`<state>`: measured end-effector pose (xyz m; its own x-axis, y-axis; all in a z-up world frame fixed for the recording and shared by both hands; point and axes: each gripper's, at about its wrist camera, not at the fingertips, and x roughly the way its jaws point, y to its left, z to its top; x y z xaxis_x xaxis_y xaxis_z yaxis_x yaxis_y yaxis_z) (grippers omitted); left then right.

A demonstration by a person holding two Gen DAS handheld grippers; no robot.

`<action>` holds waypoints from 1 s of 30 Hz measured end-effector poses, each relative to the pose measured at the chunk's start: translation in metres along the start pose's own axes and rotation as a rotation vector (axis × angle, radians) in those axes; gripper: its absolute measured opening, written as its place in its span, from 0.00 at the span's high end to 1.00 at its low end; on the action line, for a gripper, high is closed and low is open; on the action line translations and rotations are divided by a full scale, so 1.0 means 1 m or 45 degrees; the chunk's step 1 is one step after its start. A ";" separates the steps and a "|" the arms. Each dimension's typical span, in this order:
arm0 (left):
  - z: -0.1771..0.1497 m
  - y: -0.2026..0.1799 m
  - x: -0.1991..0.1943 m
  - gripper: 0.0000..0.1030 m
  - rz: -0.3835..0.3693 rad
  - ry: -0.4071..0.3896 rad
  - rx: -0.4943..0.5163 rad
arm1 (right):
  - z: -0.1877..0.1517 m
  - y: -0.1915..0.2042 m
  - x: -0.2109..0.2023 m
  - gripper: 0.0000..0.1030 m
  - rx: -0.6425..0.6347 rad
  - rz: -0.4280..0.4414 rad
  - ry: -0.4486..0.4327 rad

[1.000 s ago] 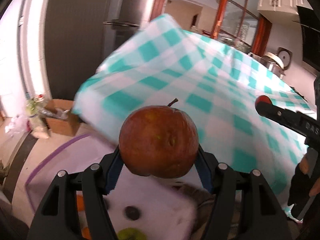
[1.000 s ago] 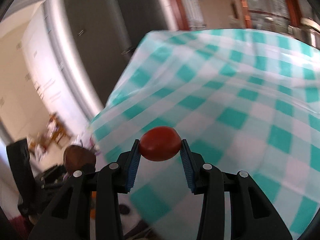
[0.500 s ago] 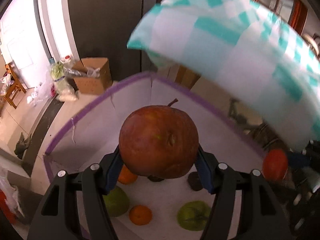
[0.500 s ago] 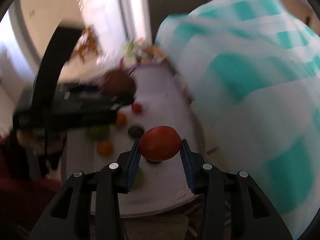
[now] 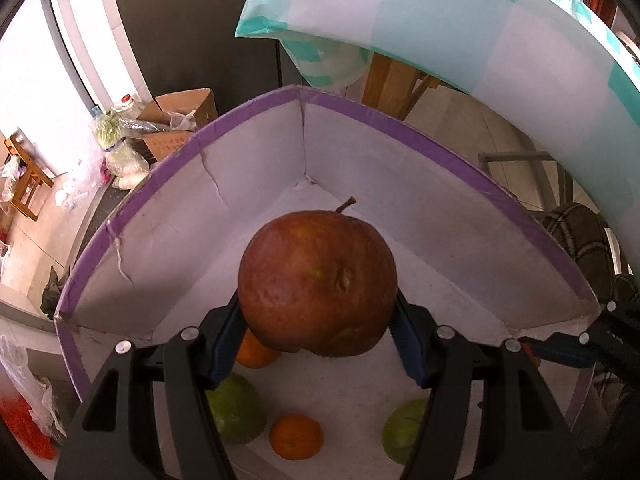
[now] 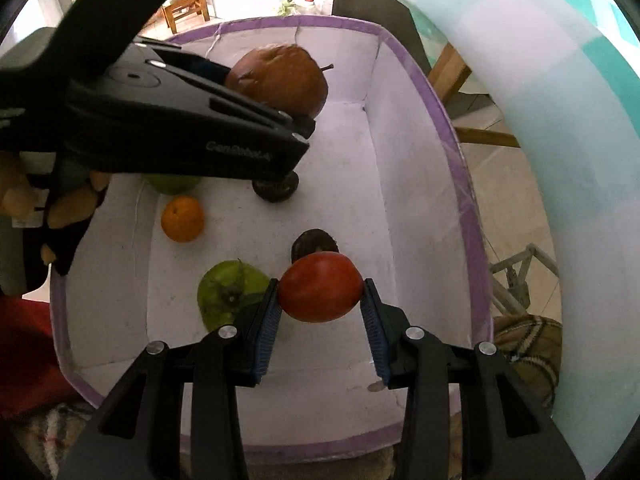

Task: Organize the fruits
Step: 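Lower both tools into the box and open them to release the fruits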

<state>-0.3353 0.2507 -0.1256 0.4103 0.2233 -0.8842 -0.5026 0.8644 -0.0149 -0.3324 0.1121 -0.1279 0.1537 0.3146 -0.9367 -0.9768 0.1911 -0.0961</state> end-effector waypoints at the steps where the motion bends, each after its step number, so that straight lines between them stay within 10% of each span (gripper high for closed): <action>1: 0.000 0.001 0.000 0.36 0.001 -0.002 -0.003 | 0.001 0.002 0.000 0.61 -0.011 -0.003 -0.001; 30: -0.015 0.042 0.018 0.35 0.093 0.282 -0.160 | 0.039 0.019 0.037 0.59 -0.019 0.174 0.021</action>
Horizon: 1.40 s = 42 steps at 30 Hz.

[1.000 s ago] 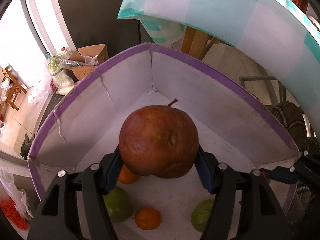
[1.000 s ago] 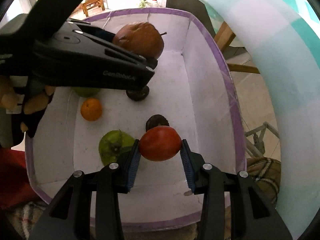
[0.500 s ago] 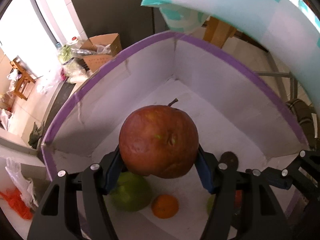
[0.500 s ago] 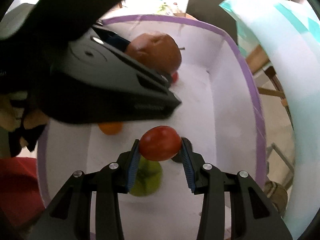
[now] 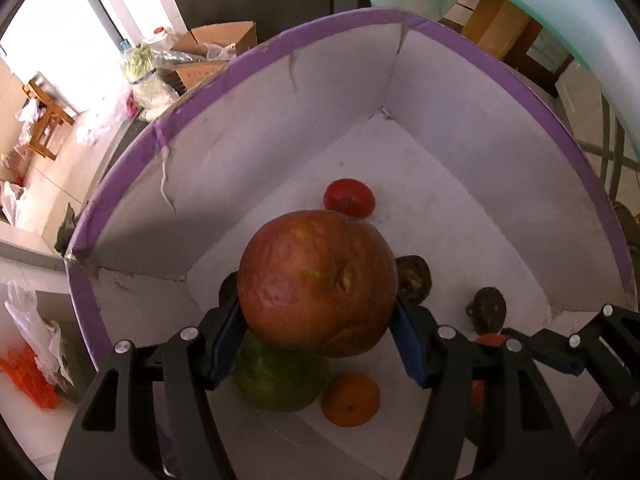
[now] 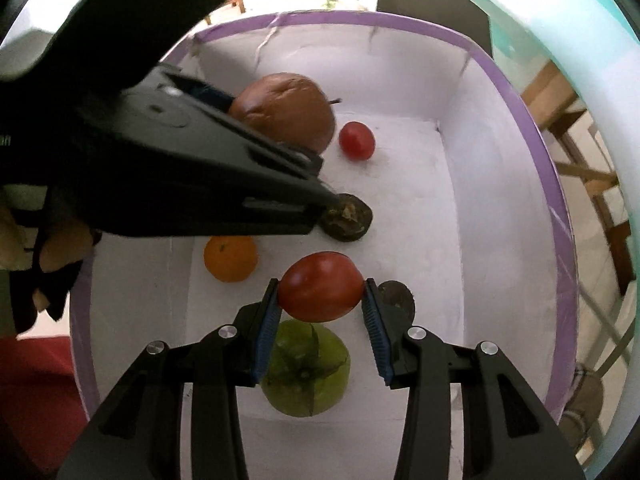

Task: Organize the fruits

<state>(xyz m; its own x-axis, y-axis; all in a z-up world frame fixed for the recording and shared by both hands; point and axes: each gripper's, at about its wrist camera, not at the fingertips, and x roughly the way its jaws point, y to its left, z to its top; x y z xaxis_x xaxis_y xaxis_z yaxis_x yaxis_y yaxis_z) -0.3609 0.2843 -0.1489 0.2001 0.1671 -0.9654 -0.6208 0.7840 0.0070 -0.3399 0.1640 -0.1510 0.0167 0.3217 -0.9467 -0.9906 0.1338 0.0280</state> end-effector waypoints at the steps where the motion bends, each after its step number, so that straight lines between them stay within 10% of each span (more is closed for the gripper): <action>1: 0.000 0.001 0.000 0.35 -0.002 0.000 -0.005 | 0.001 -0.002 -0.001 0.56 0.013 0.002 -0.004; 11: 0.001 0.019 -0.021 0.28 -0.147 -0.106 -0.090 | 0.004 -0.025 -0.035 0.29 0.165 0.039 -0.122; 25: -0.022 0.070 -0.226 0.02 -0.270 -1.133 -0.350 | 0.008 -0.032 -0.135 0.15 0.160 -0.110 -0.331; 31: -0.031 0.054 -0.244 0.01 -0.115 -1.053 -0.326 | -0.006 -0.011 -0.160 0.15 0.089 -0.148 -0.387; 36: -0.043 0.035 -0.213 0.01 0.098 -0.930 -0.325 | -0.017 0.006 -0.120 0.15 0.014 -0.146 -0.197; 42: -0.050 0.008 -0.165 0.01 0.074 -0.724 -0.247 | -0.022 0.005 -0.082 0.15 0.047 -0.172 -0.015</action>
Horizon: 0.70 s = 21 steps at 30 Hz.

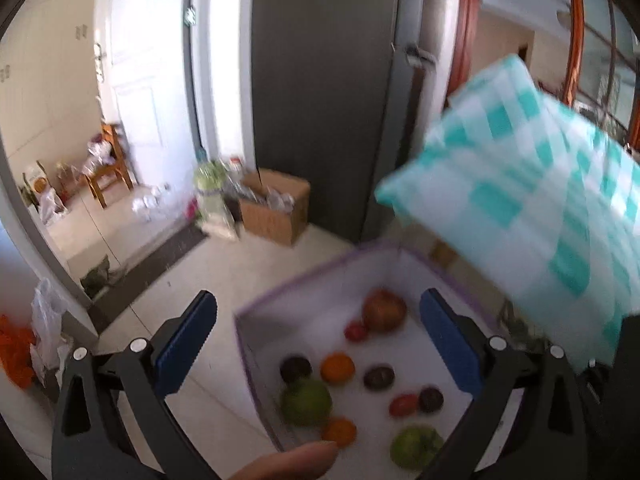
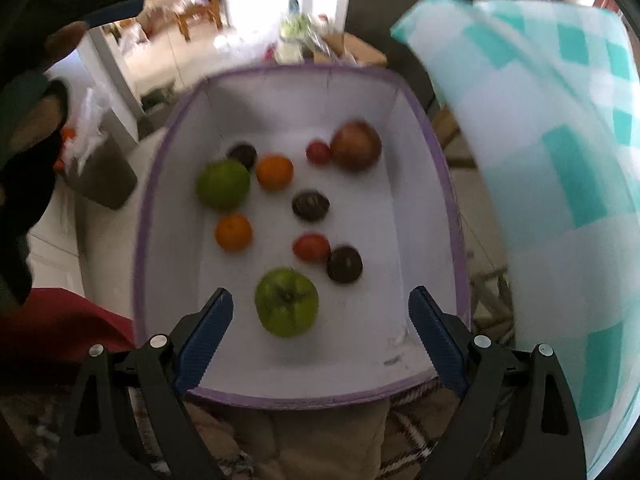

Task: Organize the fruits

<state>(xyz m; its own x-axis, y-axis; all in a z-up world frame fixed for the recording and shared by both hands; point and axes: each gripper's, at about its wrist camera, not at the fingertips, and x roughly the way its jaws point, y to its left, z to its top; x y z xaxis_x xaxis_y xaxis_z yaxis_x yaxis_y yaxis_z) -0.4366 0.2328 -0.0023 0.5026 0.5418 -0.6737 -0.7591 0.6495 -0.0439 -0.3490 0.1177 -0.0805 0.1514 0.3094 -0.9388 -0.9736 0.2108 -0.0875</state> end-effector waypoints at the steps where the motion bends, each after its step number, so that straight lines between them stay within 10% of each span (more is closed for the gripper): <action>1: -0.005 -0.005 0.007 0.01 0.011 0.039 0.014 | 0.000 -0.002 0.004 0.15 0.025 0.004 0.012; 10: -0.050 -0.026 0.060 0.02 -0.021 0.365 0.030 | -0.002 -0.039 0.029 0.15 0.295 0.026 0.065; 21: -0.072 -0.034 0.079 0.02 -0.057 0.504 0.038 | -0.004 -0.050 0.047 0.16 0.369 0.028 0.132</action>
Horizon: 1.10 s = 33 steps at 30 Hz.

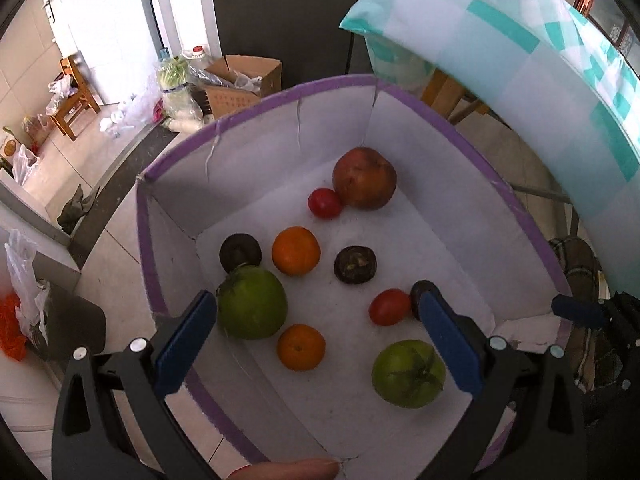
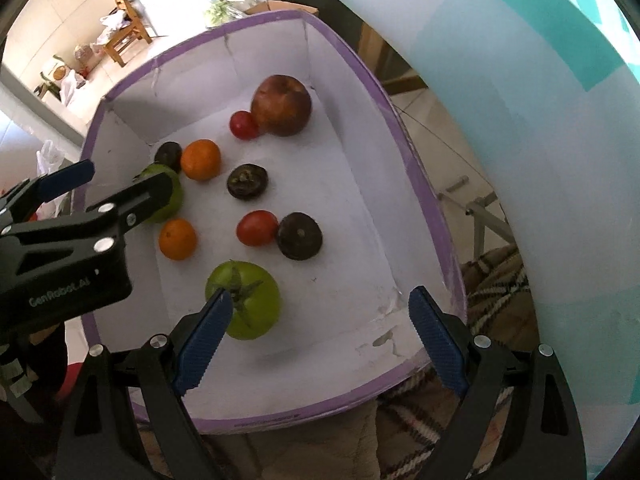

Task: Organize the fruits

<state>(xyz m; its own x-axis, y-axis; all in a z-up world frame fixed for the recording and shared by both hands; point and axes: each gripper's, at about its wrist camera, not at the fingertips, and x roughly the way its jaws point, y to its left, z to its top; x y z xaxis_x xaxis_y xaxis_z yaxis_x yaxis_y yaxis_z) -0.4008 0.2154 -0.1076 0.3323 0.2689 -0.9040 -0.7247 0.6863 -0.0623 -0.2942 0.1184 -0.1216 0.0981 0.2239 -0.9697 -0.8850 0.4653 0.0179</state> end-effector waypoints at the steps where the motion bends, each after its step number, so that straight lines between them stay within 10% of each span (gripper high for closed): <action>1: 0.000 0.000 0.002 0.02 -0.001 0.005 -0.001 | 0.000 0.000 0.001 0.16 0.004 0.002 0.002; 33: -0.001 -0.006 0.010 0.02 -0.021 0.031 0.014 | 0.002 0.001 0.011 0.16 -0.002 -0.003 0.049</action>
<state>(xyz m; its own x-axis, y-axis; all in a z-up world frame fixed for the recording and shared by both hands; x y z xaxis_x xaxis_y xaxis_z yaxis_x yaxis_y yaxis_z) -0.3941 0.2130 -0.1168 0.3293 0.2413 -0.9129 -0.7126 0.6978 -0.0726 -0.2933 0.1225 -0.1316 0.0825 0.1898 -0.9784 -0.8854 0.4646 0.0155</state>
